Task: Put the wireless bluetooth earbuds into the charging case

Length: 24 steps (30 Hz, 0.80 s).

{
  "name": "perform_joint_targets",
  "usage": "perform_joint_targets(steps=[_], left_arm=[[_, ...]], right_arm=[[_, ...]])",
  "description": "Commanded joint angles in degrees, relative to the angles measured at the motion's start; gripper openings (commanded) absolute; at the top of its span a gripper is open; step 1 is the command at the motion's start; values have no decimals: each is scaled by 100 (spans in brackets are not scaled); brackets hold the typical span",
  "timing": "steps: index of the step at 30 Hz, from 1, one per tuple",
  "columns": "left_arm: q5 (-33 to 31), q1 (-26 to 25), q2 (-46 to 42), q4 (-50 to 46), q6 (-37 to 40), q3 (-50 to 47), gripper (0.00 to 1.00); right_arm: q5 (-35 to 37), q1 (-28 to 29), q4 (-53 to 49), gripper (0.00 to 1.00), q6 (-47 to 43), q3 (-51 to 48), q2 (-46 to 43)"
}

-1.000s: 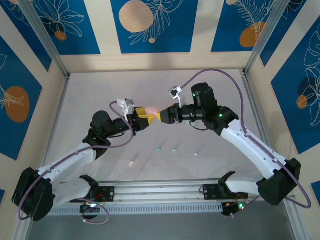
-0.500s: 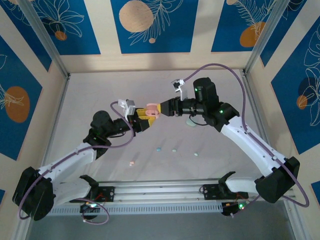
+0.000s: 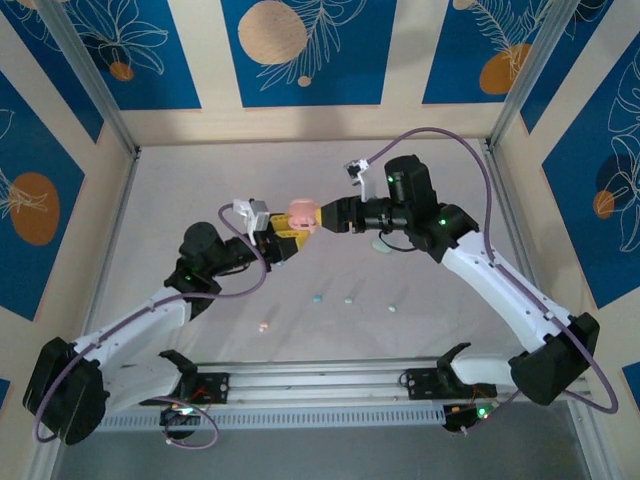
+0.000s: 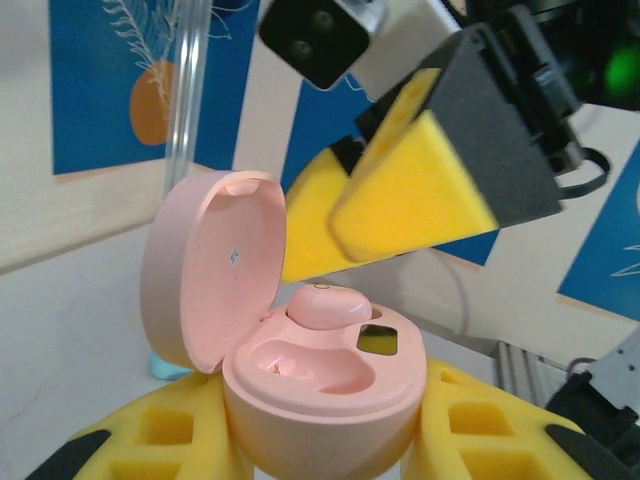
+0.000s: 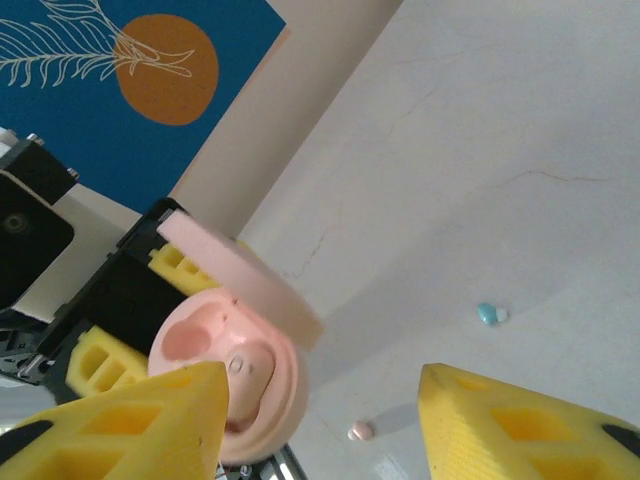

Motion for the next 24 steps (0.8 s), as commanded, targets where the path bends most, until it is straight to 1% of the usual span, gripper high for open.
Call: perform_joint_targets(steps=[1, 3, 5, 8, 11, 14, 16, 19, 21, 24], left_arm=[[-495, -16, -189, -90, 397, -85, 23], [-565, 21, -224, -89, 463, -127, 23], [-719, 48, -279, -85, 495, -175, 23], [-968, 134, -404, -108, 541, -201, 23], [-1210, 252, -502, -341, 546, -88, 23], [-1743, 353, -601, -605, 522, -2, 23], [-1958, 523, -647, -691, 399, 23, 23], [-1803, 878, -684, -713, 149, 65, 23], [-1764, 1070, -716, -683, -5, 66, 23], [-1660, 1280, -751, -670, -136, 65, 23]], right_arm=[[272, -75, -515, 55, 148, 170, -397], [638, -158, -941, 55, 256, 153, -467], [792, -268, -1291, 54, 364, 38, -473], [703, -317, -1435, 49, 667, -371, -419], [268, -201, -1146, 46, 1164, -918, -213], [300, 227, -904, 43, 1546, -1220, 237], [404, 668, -852, 42, 1703, -1223, 695], [518, 1340, -708, 41, 1772, -1053, 1418], [473, 1684, -658, 40, 1626, -815, 1953], [528, 2050, -841, 39, 1429, -286, 2801]])
